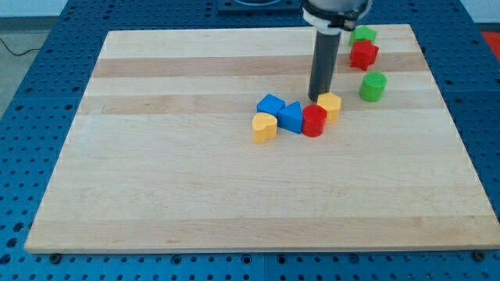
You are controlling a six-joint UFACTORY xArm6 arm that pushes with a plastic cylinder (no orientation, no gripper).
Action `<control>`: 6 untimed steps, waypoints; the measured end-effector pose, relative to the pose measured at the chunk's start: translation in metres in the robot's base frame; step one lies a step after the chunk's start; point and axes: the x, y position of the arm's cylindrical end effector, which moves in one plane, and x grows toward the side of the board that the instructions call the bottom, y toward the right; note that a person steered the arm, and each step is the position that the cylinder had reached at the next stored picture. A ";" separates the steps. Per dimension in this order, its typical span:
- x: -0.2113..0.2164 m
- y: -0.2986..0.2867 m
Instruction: Move green circle into red star
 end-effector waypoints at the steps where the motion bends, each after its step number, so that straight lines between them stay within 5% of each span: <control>1: 0.032 0.039; 3: 0.026 0.092; 6: -0.026 0.090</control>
